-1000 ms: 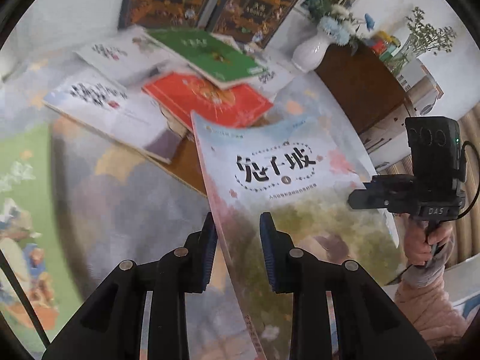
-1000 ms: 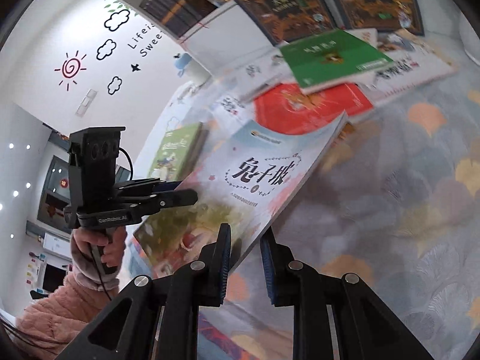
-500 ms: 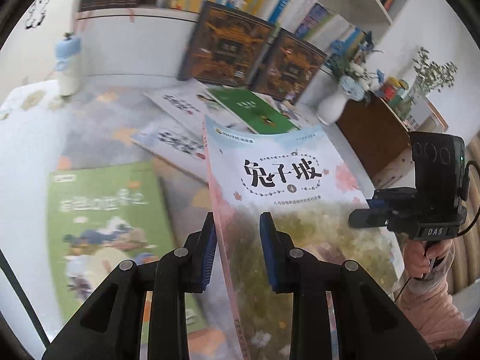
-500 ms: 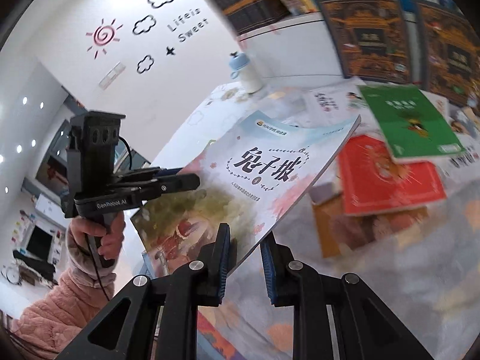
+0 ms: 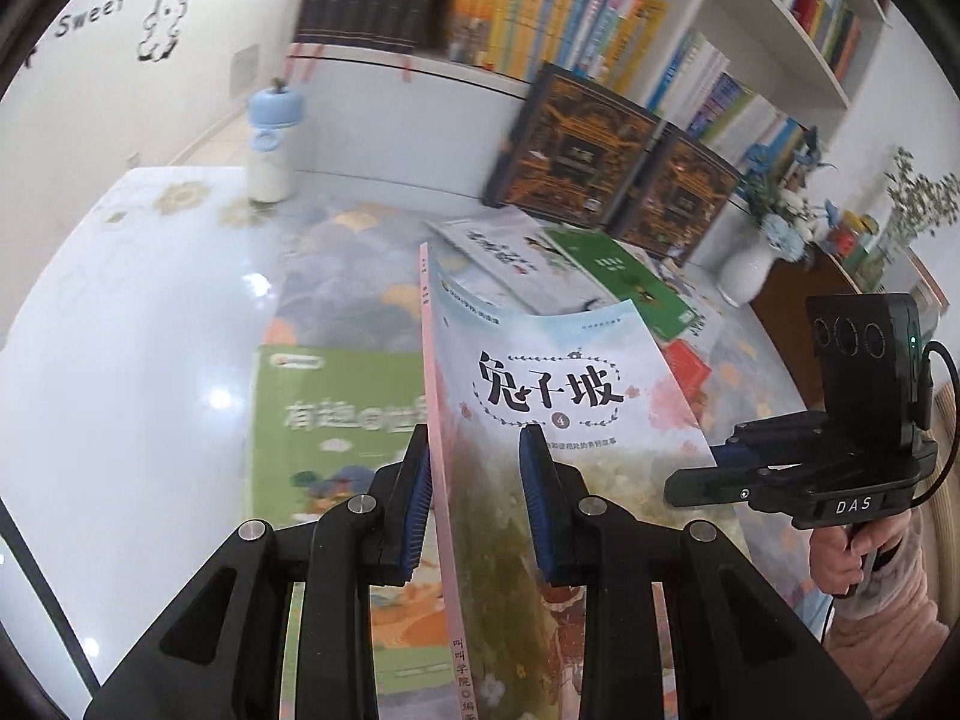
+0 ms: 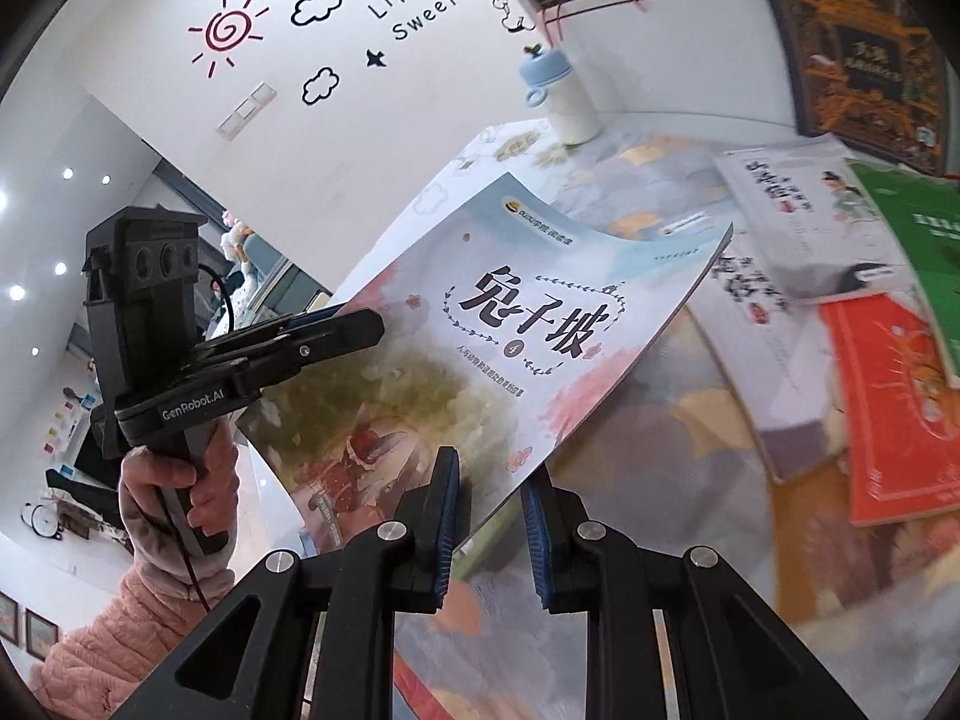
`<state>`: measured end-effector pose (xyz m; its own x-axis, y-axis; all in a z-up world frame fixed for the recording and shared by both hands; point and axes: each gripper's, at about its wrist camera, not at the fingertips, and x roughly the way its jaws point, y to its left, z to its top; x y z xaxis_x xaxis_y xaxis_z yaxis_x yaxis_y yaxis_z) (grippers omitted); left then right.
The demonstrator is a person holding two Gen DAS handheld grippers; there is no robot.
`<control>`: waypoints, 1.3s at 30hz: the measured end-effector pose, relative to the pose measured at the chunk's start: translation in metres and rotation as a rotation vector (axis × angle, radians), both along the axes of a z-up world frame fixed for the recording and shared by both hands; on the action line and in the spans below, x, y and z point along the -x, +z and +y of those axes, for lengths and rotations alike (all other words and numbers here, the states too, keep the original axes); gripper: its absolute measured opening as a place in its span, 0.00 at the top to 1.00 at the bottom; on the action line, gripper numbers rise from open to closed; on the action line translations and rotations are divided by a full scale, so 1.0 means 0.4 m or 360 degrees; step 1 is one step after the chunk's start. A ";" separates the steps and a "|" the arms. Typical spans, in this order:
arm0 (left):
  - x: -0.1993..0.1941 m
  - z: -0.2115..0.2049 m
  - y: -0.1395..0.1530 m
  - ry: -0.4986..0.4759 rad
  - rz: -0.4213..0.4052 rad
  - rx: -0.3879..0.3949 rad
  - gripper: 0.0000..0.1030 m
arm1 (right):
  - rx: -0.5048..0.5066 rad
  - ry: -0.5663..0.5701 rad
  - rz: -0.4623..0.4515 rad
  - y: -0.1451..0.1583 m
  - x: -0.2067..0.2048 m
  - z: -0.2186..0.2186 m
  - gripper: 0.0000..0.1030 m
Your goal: Organize books
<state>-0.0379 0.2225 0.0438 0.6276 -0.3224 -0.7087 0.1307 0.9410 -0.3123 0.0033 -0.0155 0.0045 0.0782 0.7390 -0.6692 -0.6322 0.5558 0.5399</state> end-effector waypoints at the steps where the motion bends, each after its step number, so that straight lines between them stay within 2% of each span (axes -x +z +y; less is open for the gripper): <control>1: 0.003 0.010 -0.003 0.0015 0.0000 0.0000 0.76 | 0.0000 0.0005 -0.0003 -0.001 -0.001 0.010 0.80; 5: 0.011 0.055 -0.017 0.0074 0.0001 0.0004 0.76 | 0.0007 0.0036 -0.0042 -0.011 -0.009 0.064 0.80; 11: 0.024 0.119 -0.057 0.0144 0.0040 0.0029 0.76 | 0.0008 0.0074 -0.0017 -0.048 -0.026 0.126 0.80; 17: 0.029 0.127 -0.131 0.0191 0.0081 -0.0064 0.76 | 0.0043 0.0062 0.0026 -0.116 -0.042 0.162 0.80; 20: 0.028 0.128 -0.167 0.0194 0.0128 -0.0034 0.76 | 0.0087 0.0047 0.0075 -0.155 -0.052 0.175 0.80; 22: 0.032 0.127 -0.176 0.0214 0.0126 -0.0070 0.76 | 0.0108 0.0035 0.0078 -0.173 -0.052 0.176 0.80; 27: 0.033 0.132 -0.195 0.0220 0.0163 -0.0104 0.76 | 0.0092 0.0024 0.0083 -0.172 -0.042 0.171 0.80; 33: 0.026 0.123 -0.195 0.0240 0.0117 -0.0181 0.76 | 0.0087 0.0016 0.0059 -0.174 -0.031 0.171 0.79; 37: 0.023 0.119 -0.194 0.0261 0.0110 -0.0234 0.73 | 0.0067 0.0010 0.0051 -0.175 -0.022 0.167 0.79; 39: 0.021 0.116 -0.195 0.0310 0.0124 -0.0296 0.69 | 0.0037 -0.0008 0.0067 -0.177 -0.019 0.157 0.79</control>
